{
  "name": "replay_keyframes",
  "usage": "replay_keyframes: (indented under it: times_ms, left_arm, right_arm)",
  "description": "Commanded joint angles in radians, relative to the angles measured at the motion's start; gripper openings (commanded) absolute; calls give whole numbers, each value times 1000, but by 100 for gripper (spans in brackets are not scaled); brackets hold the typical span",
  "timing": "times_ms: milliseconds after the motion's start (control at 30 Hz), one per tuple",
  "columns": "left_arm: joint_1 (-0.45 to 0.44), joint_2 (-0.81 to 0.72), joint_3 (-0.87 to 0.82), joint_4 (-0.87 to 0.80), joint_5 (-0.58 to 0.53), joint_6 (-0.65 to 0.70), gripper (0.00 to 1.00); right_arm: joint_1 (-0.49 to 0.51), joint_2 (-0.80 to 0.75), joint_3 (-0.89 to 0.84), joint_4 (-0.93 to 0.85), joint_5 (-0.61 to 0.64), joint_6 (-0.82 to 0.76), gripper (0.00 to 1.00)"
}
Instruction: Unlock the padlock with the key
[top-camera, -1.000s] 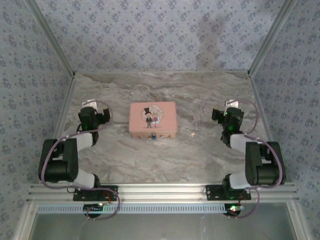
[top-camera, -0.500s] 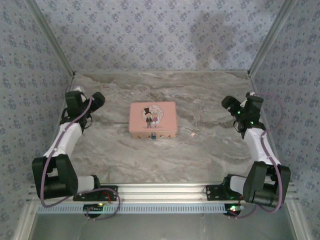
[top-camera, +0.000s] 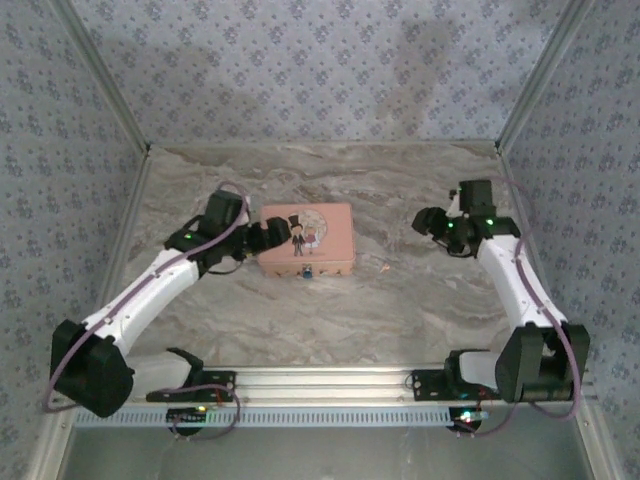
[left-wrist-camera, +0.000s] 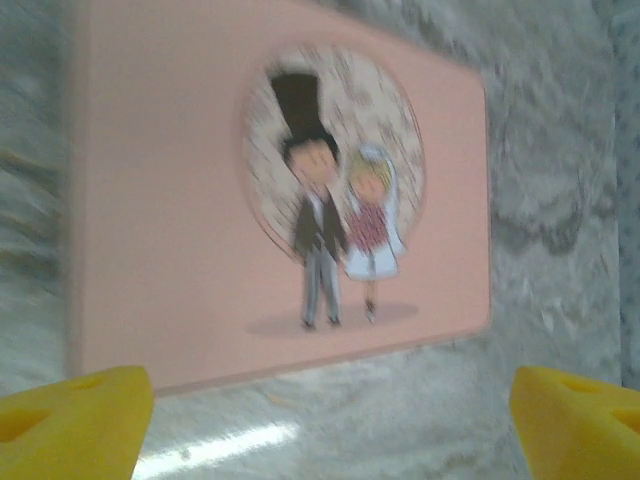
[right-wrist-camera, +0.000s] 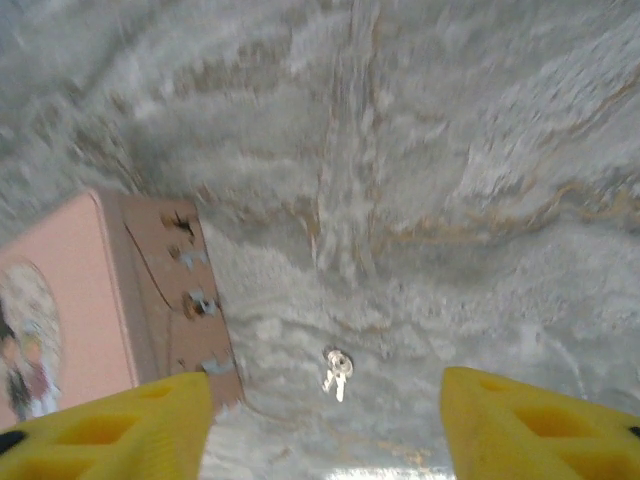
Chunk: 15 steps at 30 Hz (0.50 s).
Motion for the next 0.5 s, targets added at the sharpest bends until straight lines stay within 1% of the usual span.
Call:
replay_keyframes:
  times_ms: [0, 67, 233, 333, 433, 467]
  left_arm:
    - [-120, 69, 53, -6, -18, -70, 90]
    - [-174, 119, 84, -9, -26, -69, 89]
    - [-266, 199, 125, 2, -21, -78, 85]
    - [-309, 210, 118, 39, -19, -93, 85]
    - [-334, 209, 116, 46, -31, -103, 85]
    - [-338, 207, 113, 49, -33, -106, 85]
  right_arm:
    - [90, 99, 63, -152, 99, -57, 57]
    - [135, 162, 97, -179, 120, -67, 54]
    - [231, 280, 154, -213, 194, -80, 53]
    - [257, 333, 169, -214, 219, -85, 50]
    - [277, 393, 172, -213, 224, -93, 46]
    - [283, 411, 197, -213, 229, -95, 45]
